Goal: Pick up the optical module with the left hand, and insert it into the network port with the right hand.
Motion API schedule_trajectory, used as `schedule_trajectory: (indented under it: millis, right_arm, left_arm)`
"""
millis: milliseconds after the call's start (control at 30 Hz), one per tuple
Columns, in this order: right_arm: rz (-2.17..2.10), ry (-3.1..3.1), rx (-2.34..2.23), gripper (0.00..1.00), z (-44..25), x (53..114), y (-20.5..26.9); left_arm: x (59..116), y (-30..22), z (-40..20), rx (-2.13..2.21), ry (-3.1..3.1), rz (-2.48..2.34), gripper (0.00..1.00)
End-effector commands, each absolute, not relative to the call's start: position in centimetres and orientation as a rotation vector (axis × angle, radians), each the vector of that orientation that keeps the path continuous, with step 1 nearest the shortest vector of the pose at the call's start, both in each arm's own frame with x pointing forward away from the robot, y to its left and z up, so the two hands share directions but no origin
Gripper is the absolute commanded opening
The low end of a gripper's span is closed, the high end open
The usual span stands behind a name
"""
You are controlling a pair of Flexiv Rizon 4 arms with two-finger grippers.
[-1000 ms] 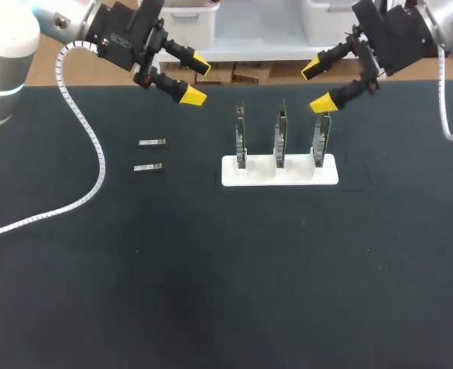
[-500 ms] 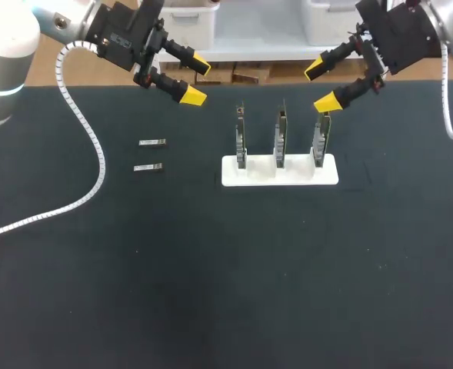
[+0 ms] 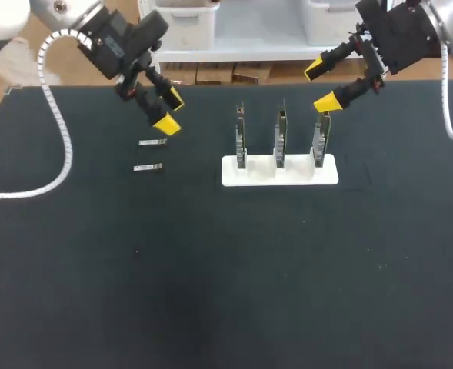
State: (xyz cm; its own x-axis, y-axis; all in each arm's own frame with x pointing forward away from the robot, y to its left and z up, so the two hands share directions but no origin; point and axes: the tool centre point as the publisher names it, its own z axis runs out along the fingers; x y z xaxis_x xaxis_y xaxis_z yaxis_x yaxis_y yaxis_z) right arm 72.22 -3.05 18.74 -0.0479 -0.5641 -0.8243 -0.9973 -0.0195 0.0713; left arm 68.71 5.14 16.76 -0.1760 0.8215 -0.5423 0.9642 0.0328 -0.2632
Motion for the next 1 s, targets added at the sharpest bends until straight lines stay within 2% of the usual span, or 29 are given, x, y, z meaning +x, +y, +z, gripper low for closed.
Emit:
schedule_trajectory:
  millis: [33,400,800,1000]
  right_arm:
    - [0.94,1.671,-1.639,1.0,18.8,72.2,-3.1]
    - [0.94,1.671,-1.639,1.0,18.8,72.2,-3.1]
    - [0.94,1.671,-1.639,1.0,18.8,72.2,-3.1]
    - [0.94,1.671,-1.639,1.0,18.8,72.2,-3.1]
  left_arm:
    - [66.3,6.4,16.1,1.826,2.078,-0.775,1.0]
    - [65.3,7.6,11.1,1.819,2.25,-0.784,1.0]
    - [65.3,7.6,11.1,1.819,2.25,-0.784,1.0]
    - [69.2,8.7,12.4,1.885,2.306,-0.328,1.0]
